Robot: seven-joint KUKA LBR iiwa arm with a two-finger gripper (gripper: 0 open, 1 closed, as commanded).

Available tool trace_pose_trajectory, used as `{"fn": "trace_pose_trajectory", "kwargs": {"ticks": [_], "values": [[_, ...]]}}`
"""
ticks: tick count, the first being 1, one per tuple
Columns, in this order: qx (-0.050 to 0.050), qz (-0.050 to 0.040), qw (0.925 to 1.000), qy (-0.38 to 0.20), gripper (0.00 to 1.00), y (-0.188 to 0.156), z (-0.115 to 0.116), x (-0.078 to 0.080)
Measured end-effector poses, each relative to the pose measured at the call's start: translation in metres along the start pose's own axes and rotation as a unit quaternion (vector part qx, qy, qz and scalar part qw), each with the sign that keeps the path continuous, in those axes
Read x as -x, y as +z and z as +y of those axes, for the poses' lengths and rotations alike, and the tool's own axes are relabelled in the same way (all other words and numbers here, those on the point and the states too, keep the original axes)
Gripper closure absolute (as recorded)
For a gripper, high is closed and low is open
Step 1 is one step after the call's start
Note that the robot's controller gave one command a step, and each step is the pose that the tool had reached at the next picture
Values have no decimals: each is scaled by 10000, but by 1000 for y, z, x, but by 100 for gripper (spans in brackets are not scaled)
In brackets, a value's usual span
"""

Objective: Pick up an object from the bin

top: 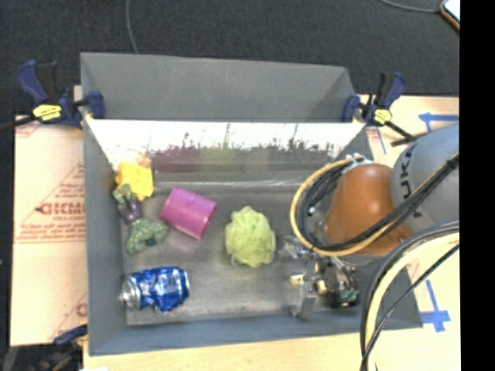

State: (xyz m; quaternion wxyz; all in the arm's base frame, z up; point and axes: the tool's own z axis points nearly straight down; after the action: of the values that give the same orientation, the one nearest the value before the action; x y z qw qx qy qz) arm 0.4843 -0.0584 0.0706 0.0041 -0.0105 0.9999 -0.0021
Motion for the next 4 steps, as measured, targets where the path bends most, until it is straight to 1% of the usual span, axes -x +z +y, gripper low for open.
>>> {"fn": "trace_pose_trajectory", "kwargs": {"ticks": [1,2,4], "values": [[20,-8,9994,354,0,0,64,14],[-10,-19,9999,161,100,-1,59,12],[-12,-19,9999,143,100,-1,59,12]]}}
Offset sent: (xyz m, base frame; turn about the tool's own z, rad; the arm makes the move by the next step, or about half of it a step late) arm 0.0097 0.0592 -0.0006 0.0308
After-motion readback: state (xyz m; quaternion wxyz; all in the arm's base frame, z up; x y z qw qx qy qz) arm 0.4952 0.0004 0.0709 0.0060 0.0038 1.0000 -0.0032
